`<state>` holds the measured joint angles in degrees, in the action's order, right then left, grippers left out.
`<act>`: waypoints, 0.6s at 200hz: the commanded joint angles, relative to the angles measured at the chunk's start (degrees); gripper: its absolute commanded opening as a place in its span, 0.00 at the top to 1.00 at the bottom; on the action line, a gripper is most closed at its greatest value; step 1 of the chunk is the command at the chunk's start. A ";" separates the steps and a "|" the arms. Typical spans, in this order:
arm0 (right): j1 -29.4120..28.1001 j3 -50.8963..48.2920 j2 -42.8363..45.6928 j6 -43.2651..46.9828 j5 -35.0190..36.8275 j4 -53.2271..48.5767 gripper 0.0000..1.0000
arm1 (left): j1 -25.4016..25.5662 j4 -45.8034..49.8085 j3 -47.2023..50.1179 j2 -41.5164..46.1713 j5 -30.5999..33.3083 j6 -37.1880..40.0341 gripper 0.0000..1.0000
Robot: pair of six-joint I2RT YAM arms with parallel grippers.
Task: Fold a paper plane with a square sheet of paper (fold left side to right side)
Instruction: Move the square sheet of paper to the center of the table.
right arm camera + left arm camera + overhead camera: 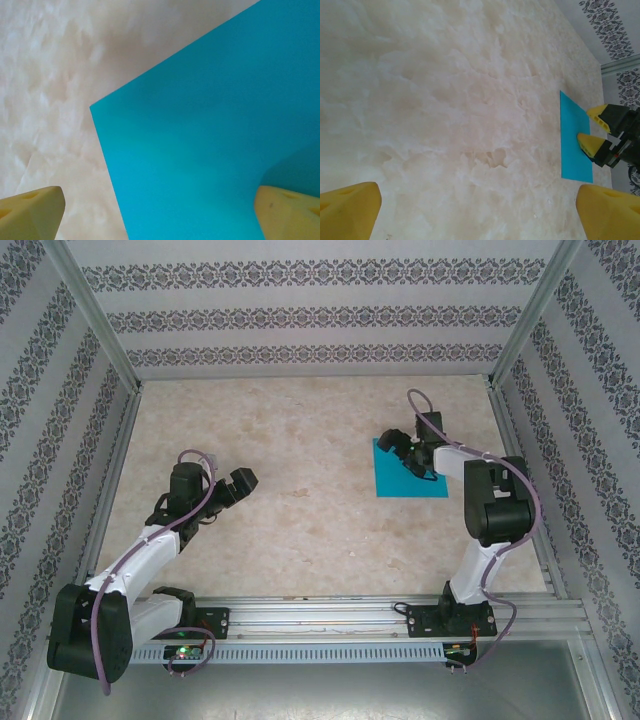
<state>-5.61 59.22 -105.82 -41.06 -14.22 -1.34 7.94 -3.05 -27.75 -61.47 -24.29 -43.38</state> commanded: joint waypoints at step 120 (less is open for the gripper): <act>-33.19 -13.11 8.64 -31.76 17.35 6.79 0.02 | 2.91 0.86 -1.15 -2.68 0.96 -1.95 0.00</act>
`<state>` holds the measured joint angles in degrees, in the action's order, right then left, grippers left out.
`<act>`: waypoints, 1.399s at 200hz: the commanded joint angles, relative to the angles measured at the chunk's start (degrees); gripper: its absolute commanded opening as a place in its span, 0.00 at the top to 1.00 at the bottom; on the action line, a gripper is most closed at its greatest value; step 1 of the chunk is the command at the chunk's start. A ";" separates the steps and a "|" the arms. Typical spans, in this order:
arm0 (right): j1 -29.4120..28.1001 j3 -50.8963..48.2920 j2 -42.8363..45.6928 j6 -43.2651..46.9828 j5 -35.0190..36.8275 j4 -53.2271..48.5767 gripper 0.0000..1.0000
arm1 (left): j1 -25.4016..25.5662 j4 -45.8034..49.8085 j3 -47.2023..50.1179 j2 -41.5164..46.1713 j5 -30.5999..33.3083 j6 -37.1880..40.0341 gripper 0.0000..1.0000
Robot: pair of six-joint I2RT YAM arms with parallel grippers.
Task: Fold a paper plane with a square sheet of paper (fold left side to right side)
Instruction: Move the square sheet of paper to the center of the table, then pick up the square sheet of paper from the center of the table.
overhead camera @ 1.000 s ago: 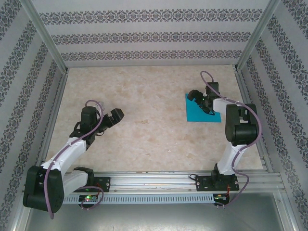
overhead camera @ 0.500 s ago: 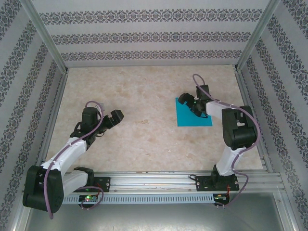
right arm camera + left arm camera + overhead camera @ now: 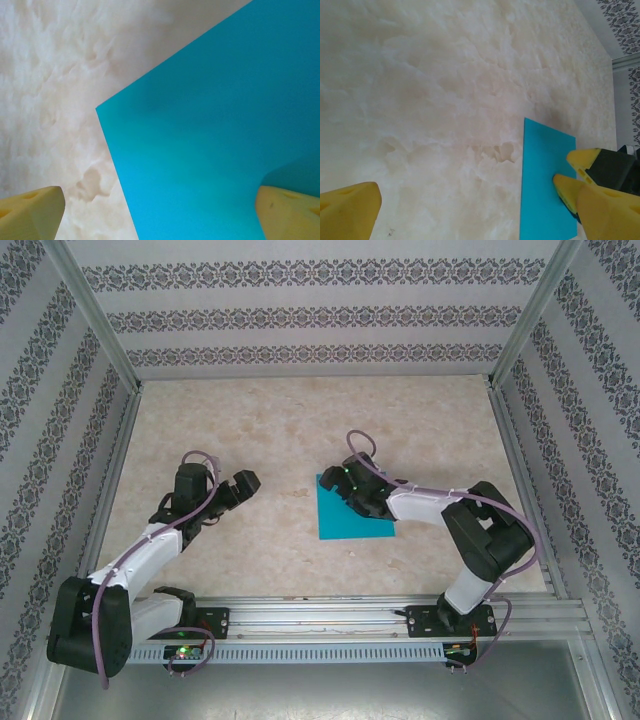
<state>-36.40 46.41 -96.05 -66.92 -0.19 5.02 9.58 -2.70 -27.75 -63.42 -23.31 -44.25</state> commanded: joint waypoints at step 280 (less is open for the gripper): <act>7.71 13.70 -4.46 37.46 -0.07 -30.42 0.02 | 29.62 -5.75 -18.59 -38.15 -0.55 -6.18 0.66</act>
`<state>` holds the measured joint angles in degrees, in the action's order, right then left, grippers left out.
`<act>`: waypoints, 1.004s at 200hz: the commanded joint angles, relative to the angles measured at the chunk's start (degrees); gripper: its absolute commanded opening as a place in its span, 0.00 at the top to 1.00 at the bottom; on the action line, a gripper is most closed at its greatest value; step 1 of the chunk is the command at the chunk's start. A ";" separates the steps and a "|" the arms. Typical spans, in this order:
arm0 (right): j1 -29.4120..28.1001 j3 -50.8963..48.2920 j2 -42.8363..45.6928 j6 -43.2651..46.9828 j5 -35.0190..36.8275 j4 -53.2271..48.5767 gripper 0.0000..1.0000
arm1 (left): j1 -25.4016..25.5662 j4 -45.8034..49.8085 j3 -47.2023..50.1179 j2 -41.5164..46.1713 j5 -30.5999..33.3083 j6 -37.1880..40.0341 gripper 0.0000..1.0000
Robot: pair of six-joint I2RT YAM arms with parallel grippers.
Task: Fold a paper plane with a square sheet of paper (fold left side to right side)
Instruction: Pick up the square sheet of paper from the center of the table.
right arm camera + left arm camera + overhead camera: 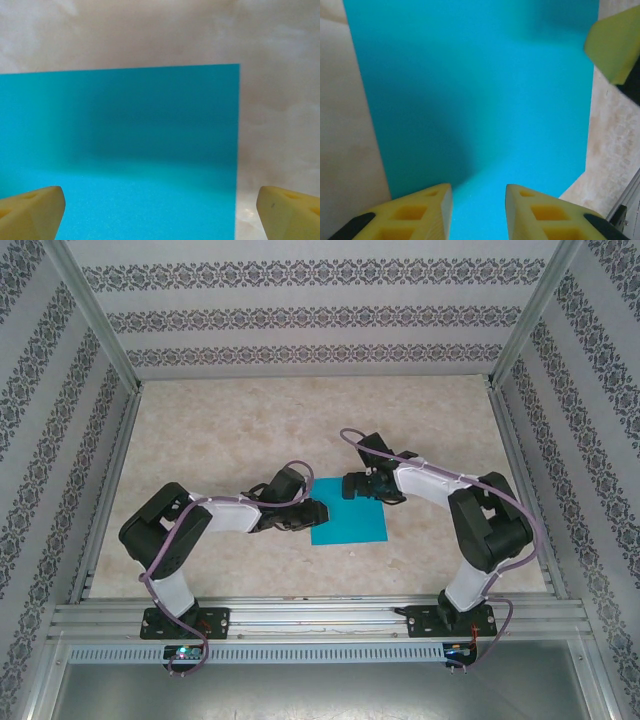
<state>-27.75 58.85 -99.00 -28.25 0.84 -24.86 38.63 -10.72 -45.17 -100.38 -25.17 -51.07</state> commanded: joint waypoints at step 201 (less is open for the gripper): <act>-5.60 1.35 -2.63 -4.09 -4.71 -0.03 0.21 | 0.65 -2.24 -0.37 -2.19 0.81 -1.42 0.63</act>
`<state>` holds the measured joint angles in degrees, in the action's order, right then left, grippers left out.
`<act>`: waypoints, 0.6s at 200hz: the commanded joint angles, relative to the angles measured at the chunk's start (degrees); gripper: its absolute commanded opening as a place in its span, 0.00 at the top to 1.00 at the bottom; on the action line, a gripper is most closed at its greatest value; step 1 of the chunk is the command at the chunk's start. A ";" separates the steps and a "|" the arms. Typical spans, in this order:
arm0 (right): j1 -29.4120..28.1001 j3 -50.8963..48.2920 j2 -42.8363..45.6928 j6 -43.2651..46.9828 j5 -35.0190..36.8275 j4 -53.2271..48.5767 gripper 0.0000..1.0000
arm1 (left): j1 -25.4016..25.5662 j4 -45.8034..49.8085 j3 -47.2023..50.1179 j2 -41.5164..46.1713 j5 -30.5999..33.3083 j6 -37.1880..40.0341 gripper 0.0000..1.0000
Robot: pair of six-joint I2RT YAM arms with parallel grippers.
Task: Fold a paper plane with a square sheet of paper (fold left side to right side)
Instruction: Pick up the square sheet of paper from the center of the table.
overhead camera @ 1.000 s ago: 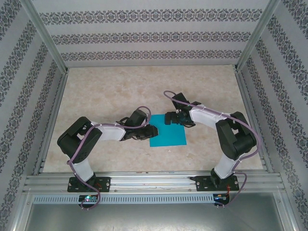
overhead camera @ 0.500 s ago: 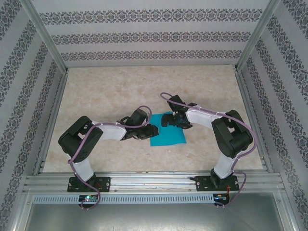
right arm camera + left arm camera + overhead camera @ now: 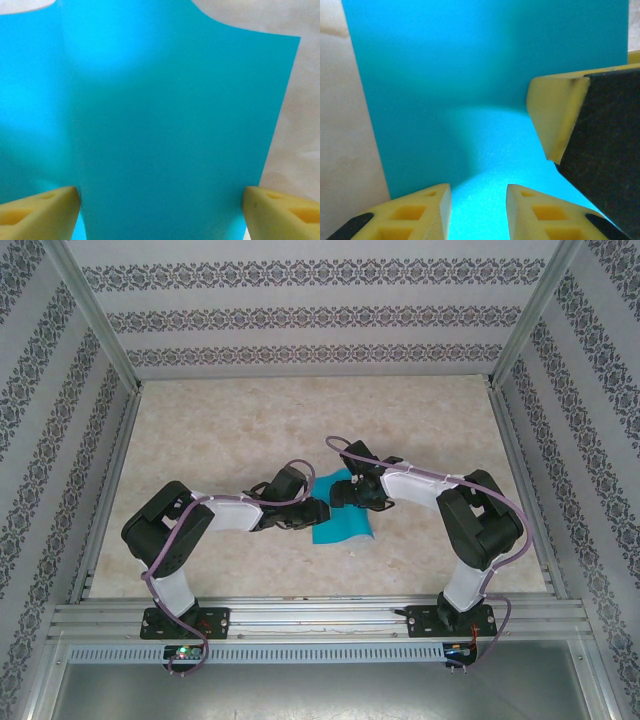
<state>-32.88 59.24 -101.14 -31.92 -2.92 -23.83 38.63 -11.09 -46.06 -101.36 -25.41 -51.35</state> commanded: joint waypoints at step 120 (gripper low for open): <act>4.63 -11.21 9.84 0.08 -12.79 19.34 0.64 | -5.07 1.91 6.00 18.54 2.80 3.84 0.43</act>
<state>-30.48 51.75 -95.42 -31.55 -9.04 -14.00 36.18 -12.69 -41.34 -89.38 -24.56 -51.70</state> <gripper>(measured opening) 0.370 0.533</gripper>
